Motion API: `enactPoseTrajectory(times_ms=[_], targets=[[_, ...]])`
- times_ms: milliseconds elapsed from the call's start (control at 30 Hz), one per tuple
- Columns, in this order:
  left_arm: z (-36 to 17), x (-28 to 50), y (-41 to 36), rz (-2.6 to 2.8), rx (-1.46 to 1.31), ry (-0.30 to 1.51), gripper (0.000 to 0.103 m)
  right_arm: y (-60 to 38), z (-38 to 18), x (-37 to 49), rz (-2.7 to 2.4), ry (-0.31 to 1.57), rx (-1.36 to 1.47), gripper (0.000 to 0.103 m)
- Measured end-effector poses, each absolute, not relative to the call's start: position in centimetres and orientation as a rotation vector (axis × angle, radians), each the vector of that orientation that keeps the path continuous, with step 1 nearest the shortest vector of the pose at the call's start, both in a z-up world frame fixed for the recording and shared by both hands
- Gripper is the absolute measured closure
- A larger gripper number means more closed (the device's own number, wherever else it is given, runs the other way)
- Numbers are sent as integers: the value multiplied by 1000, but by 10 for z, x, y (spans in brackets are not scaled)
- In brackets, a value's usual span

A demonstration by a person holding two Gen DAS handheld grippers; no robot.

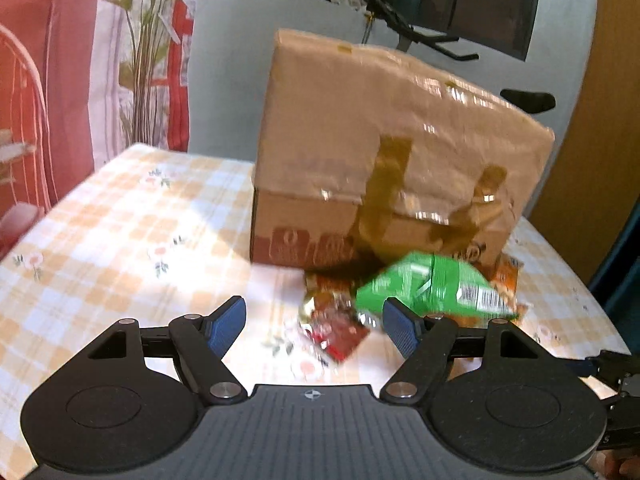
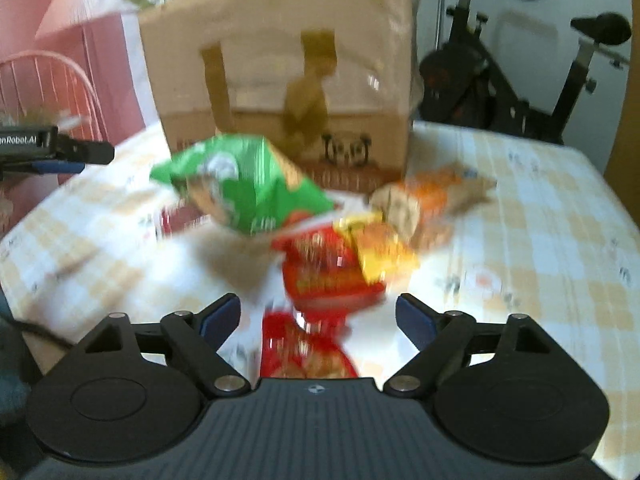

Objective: Organize snacks
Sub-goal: 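Move both tools back down to the snacks beside the box, then grasp the red snack packet with right tool while left tool grasps small red meat packet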

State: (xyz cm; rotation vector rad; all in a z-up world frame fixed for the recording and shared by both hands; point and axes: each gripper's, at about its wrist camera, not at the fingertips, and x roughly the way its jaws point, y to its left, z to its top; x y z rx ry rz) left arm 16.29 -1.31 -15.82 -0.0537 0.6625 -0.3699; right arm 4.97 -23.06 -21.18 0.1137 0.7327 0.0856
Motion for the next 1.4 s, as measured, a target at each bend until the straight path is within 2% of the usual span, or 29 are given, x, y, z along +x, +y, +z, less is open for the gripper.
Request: enactPoseTrajectory(times_ms=[300,367,633,700,967,1100,1400], targets=[[-174,144,-14,-347,-43,703,26,-218,-217,48,114,791,50,22],[-175,144,-13,-339,-47,710,26,-218,-218,48,115,800,48,26],[-180,145,-10,-334,-72,738,26,-214,-220,48,133,823,15,56],[-181,145,-10,-333,-73,743,26,-210,-219,51,167,822,2,58],[-184,145,-9,-328,-80,755,26,-185,-221,76,320,803,-48,60],[-187,148,-7,-323,-89,770,26,-180,-223,94,351,777,0,66],[-191,168,-5,-360,-64,814,29,-186,-234,100,286,686,50,66]])
